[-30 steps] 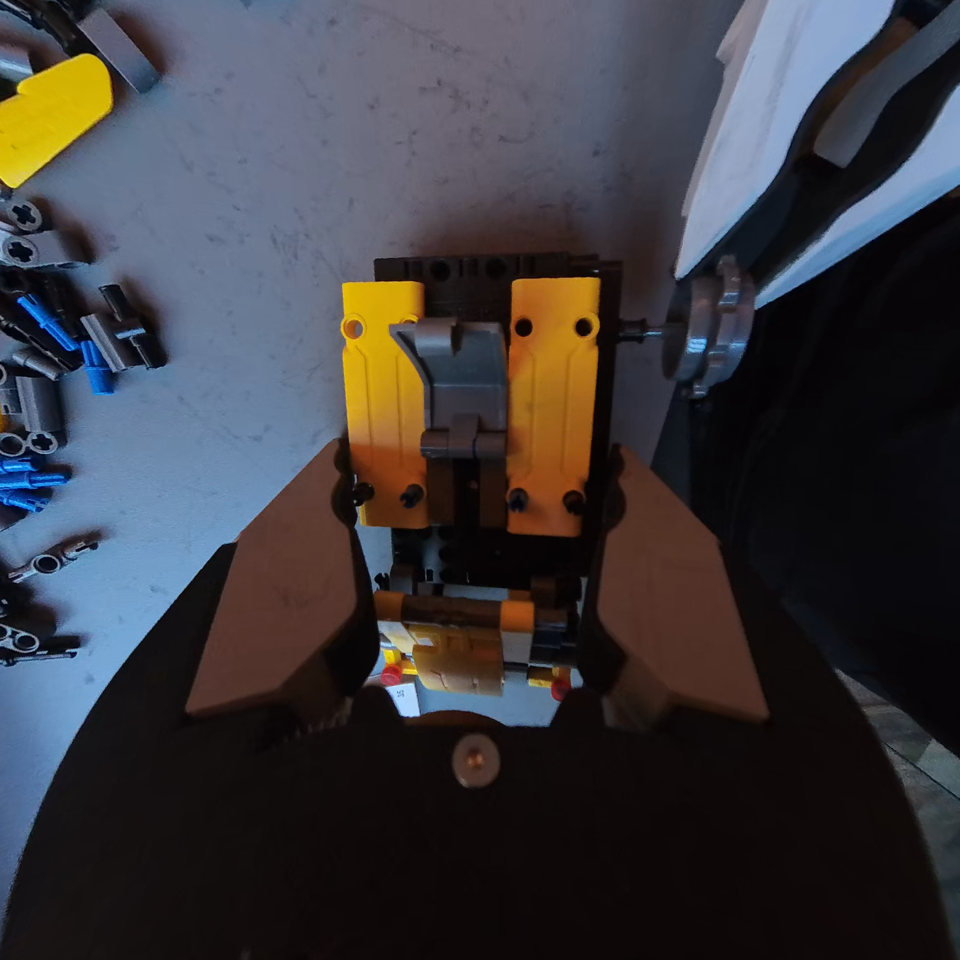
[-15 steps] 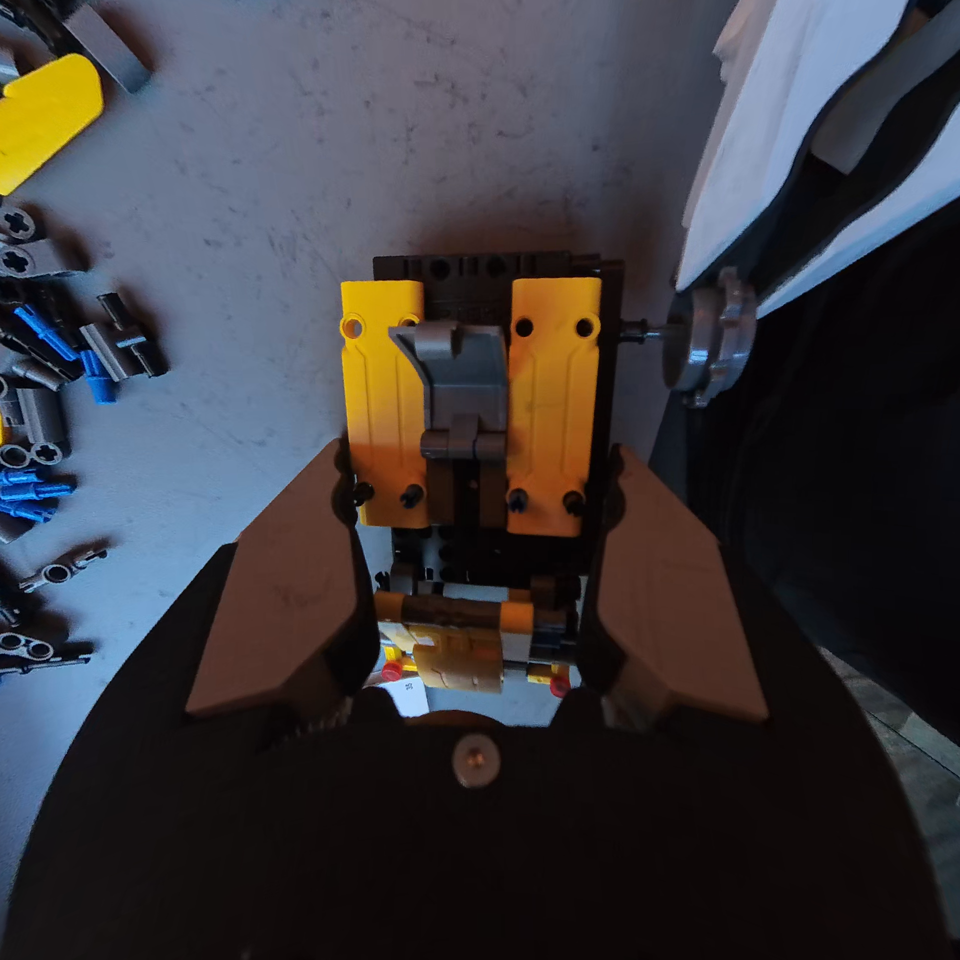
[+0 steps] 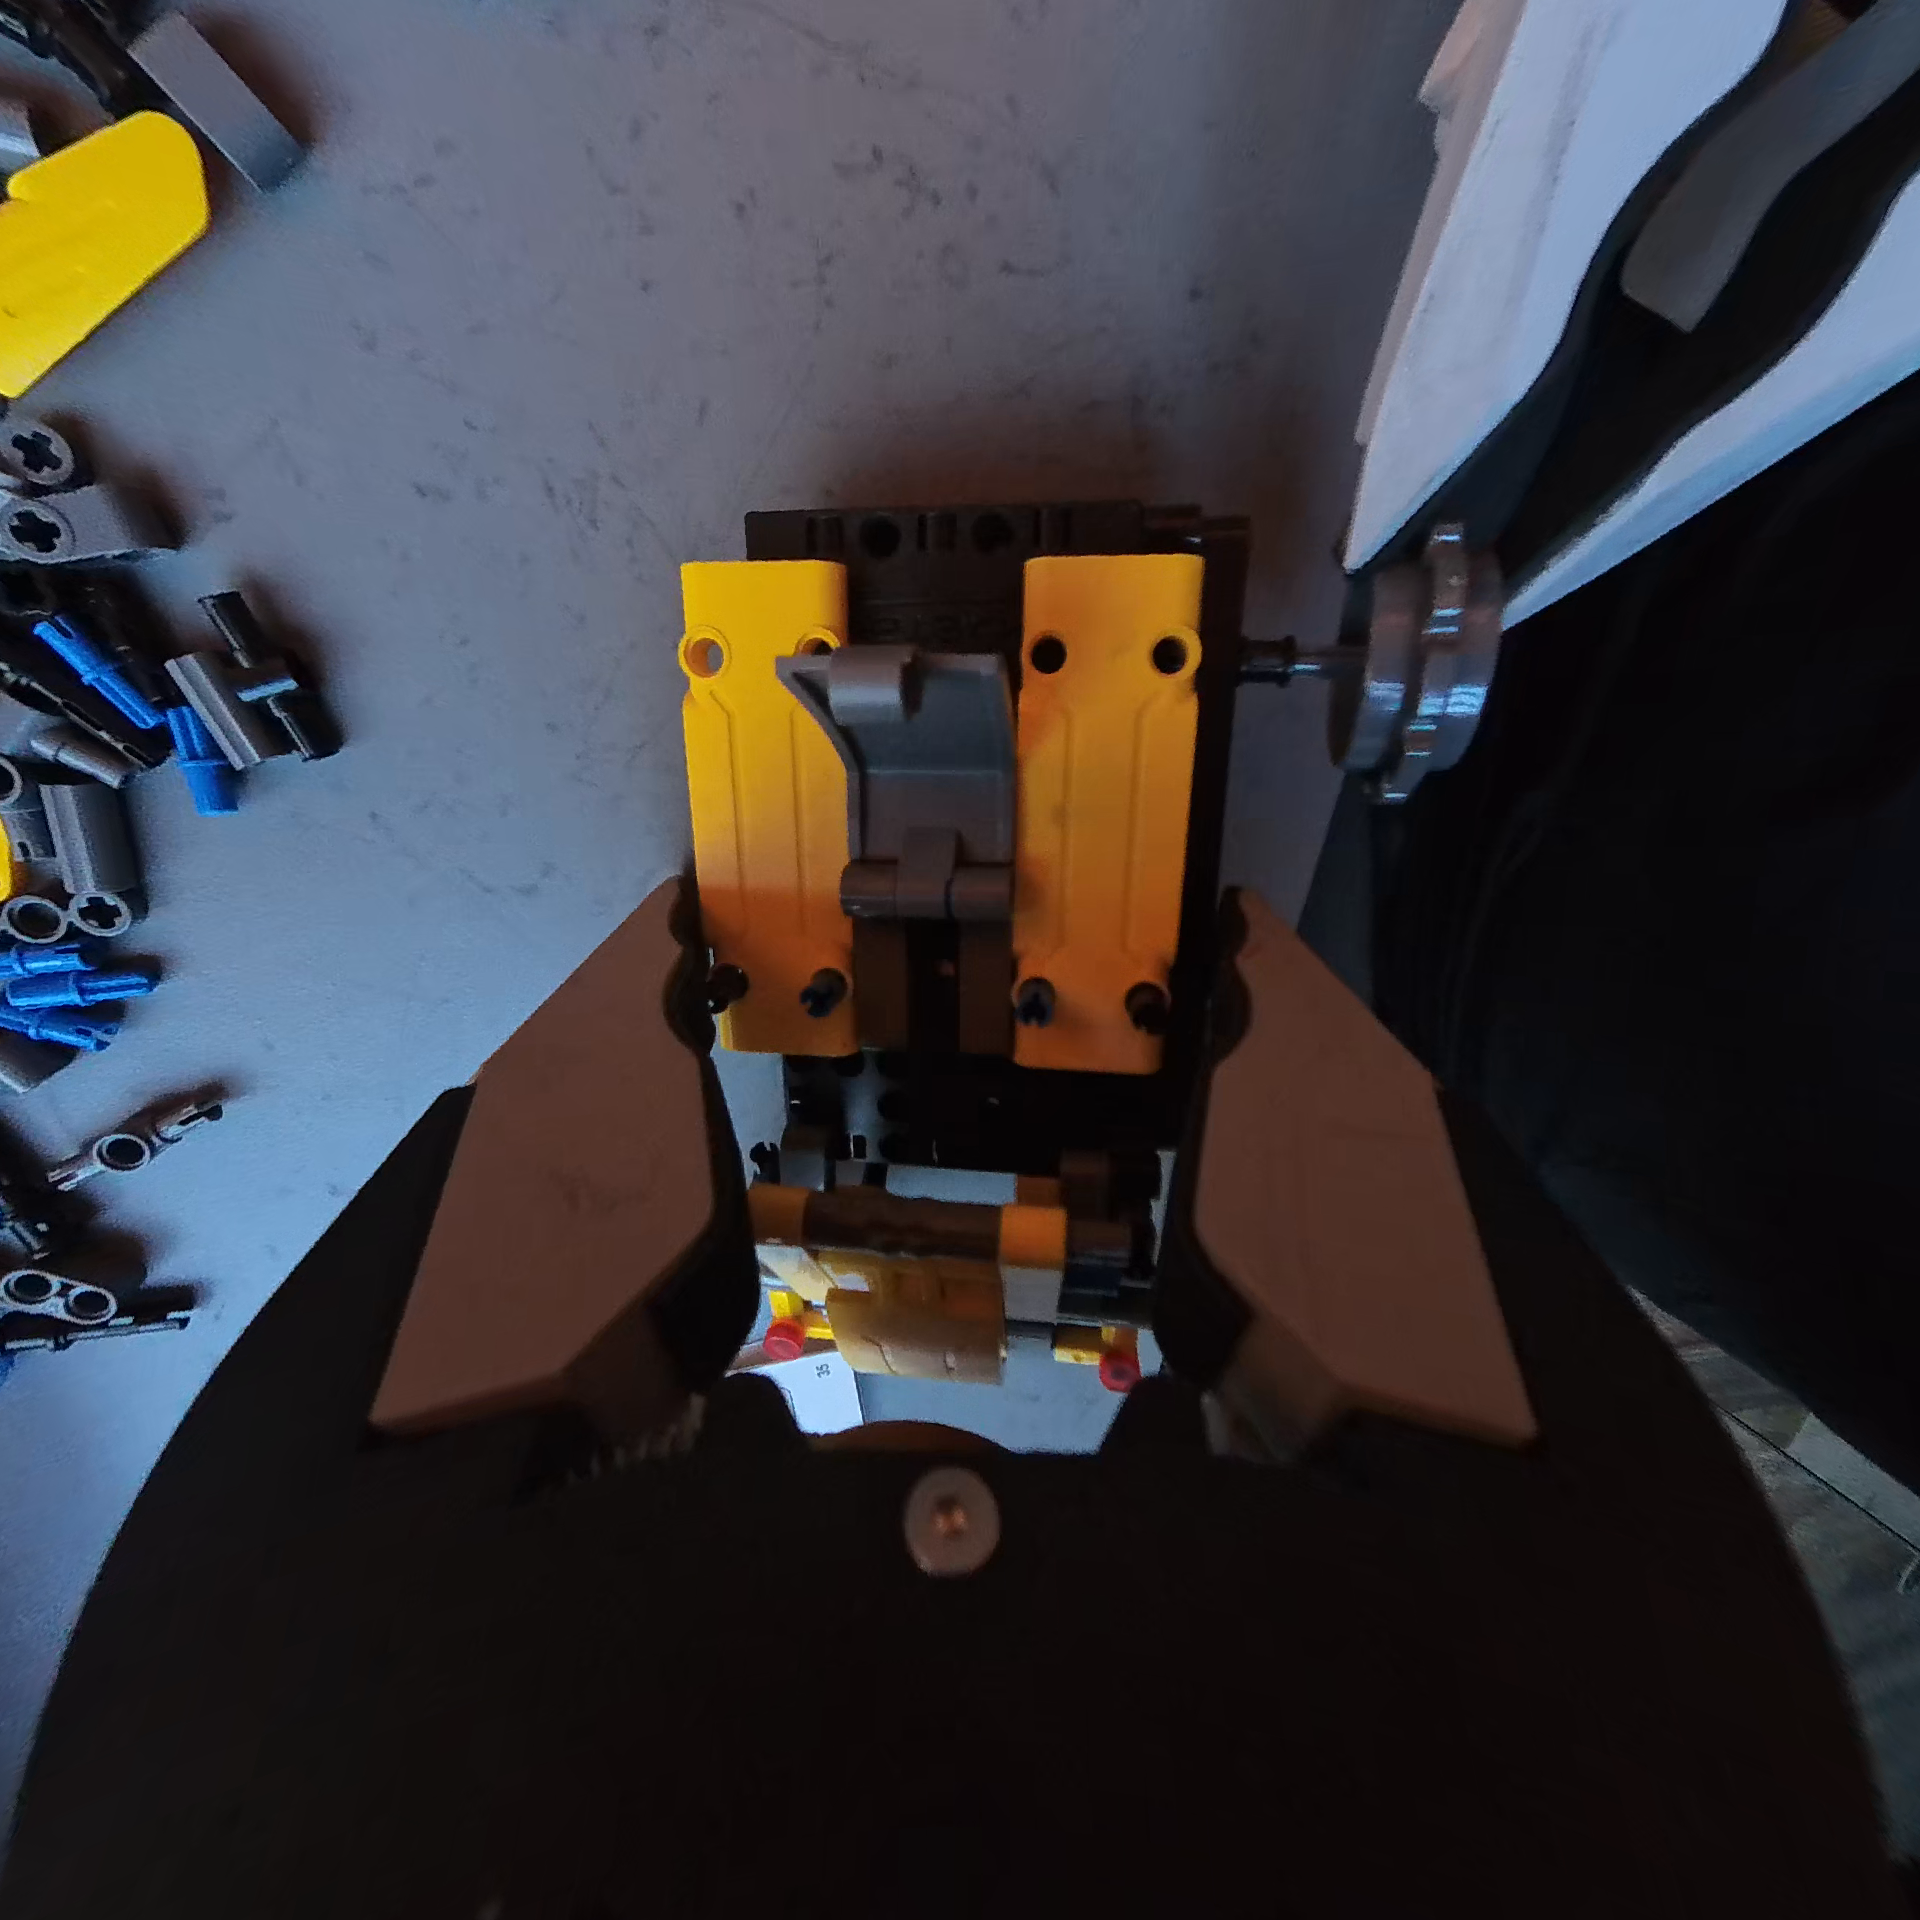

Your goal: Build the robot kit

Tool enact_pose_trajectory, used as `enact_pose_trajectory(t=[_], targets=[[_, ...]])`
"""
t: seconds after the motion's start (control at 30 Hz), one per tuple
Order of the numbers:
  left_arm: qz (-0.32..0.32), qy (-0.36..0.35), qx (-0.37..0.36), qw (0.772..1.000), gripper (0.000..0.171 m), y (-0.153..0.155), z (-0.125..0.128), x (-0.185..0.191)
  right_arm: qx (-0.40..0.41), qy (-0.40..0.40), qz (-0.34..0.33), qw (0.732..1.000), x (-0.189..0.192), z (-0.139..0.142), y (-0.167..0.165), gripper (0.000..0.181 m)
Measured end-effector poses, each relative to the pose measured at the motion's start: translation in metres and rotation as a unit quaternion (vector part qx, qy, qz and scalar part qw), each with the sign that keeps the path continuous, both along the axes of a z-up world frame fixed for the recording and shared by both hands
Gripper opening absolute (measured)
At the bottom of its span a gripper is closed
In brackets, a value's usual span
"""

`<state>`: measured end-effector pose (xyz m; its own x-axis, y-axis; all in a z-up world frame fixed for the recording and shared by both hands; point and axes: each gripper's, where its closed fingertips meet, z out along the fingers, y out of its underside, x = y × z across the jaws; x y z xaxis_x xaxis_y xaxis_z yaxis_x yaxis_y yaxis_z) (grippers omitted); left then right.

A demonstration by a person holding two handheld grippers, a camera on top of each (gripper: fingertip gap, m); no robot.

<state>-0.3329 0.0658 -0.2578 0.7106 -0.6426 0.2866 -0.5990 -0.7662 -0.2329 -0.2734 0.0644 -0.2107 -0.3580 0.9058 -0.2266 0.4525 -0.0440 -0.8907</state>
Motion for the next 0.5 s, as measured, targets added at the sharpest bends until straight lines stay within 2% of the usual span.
enact_pose_trajectory(t=[0.2,0.5], targets=[[-0.005,0.011,-0.002,1.0,0.094,0.0001,-0.0008,-0.0004,0.024,0.005,0.002,1.0,-0.0002,-0.001,-0.0002,0.013],[-0.004,0.028,0.025,0.999,0.095,0.0017,-0.004,-0.001,0.199,0.05,-0.006,0.979,0.0026,-0.0069,-0.0007,0.013]])
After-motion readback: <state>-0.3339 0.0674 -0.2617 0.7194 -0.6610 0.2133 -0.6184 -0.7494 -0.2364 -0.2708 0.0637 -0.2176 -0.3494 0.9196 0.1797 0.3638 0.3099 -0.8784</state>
